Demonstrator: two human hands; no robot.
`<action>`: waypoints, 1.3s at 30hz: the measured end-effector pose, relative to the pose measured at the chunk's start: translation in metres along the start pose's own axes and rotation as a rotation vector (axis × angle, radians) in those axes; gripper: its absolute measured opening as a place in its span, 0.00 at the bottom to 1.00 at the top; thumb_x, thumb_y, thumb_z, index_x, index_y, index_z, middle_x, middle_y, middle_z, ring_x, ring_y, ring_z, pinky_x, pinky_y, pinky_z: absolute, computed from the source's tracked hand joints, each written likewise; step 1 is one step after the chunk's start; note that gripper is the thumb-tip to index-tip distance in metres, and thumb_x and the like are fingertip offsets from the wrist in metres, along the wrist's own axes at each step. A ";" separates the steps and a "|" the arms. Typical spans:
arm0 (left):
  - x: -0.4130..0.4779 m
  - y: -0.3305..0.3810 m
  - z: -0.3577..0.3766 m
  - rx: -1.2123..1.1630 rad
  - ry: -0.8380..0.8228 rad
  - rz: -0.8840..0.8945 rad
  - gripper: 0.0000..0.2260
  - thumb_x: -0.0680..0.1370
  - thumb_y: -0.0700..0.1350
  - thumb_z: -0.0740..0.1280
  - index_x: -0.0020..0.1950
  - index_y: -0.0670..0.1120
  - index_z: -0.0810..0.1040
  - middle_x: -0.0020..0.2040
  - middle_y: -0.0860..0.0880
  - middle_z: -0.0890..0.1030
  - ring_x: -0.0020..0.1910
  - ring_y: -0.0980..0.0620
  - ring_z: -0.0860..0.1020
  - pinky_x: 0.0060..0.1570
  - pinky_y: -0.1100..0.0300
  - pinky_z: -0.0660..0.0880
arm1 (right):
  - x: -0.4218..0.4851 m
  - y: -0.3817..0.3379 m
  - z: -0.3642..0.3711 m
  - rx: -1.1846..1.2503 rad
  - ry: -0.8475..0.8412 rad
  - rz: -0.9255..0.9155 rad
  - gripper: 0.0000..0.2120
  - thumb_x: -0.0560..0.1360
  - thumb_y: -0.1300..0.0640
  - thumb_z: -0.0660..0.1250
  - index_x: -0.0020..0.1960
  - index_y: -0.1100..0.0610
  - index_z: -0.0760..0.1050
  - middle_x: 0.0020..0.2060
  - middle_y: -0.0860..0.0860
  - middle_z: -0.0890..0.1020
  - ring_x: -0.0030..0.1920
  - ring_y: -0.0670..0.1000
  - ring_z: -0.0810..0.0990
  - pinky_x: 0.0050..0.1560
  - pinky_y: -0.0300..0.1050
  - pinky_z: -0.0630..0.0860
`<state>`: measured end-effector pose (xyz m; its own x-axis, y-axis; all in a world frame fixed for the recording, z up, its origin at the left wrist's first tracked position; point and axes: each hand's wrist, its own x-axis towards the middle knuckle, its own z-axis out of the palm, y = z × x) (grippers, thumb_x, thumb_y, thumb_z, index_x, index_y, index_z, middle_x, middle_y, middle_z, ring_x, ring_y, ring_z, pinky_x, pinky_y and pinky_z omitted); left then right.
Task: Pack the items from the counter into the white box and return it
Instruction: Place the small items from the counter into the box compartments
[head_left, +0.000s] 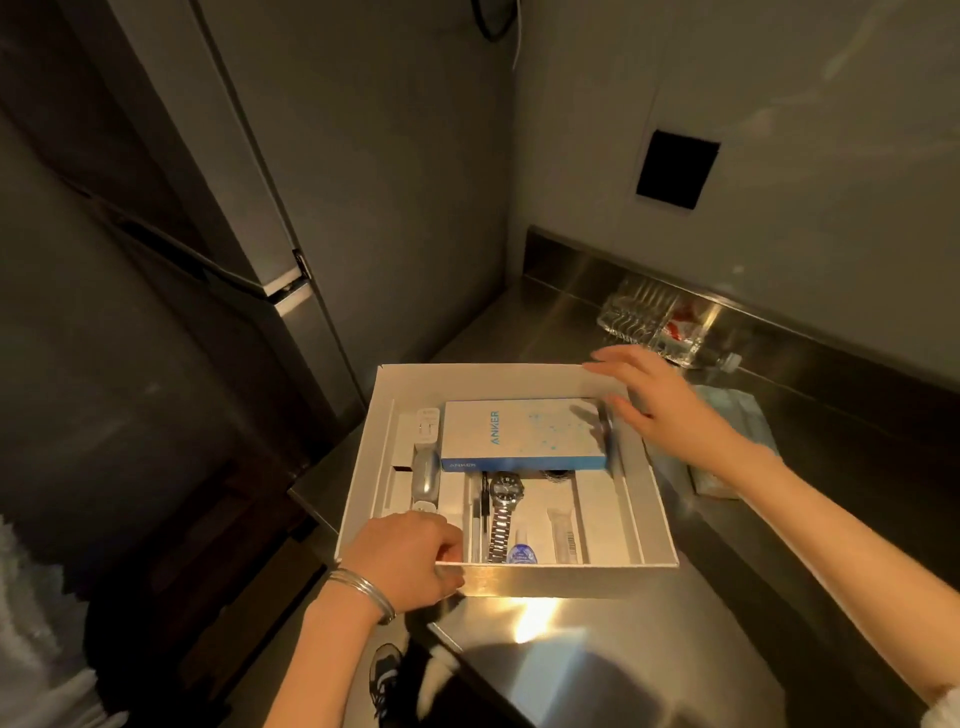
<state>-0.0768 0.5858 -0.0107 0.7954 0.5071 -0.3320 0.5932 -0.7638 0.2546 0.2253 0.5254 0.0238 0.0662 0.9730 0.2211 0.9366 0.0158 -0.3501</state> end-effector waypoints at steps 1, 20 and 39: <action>0.001 0.003 0.000 0.000 -0.005 0.009 0.06 0.74 0.53 0.64 0.39 0.56 0.70 0.37 0.57 0.70 0.39 0.58 0.71 0.39 0.65 0.67 | -0.010 0.011 -0.009 -0.010 0.061 0.101 0.19 0.76 0.61 0.63 0.66 0.55 0.70 0.64 0.56 0.72 0.60 0.55 0.74 0.61 0.52 0.73; 0.021 0.039 0.008 0.058 0.034 0.089 0.10 0.76 0.57 0.61 0.48 0.53 0.76 0.43 0.55 0.76 0.40 0.56 0.73 0.42 0.63 0.71 | -0.094 0.102 0.045 0.118 -0.155 0.945 0.41 0.68 0.33 0.65 0.71 0.56 0.60 0.72 0.56 0.55 0.68 0.60 0.64 0.66 0.53 0.69; 0.003 0.017 0.001 0.004 0.044 -0.002 0.07 0.76 0.54 0.63 0.47 0.53 0.76 0.42 0.56 0.74 0.42 0.57 0.73 0.43 0.64 0.70 | -0.030 -0.015 -0.068 0.653 0.296 0.010 0.02 0.67 0.51 0.67 0.39 0.44 0.76 0.50 0.37 0.75 0.54 0.43 0.74 0.54 0.37 0.75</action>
<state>-0.0648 0.5737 -0.0081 0.7989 0.5259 -0.2920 0.5945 -0.7641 0.2504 0.2321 0.4803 0.0842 0.2513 0.8721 0.4199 0.5442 0.2315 -0.8064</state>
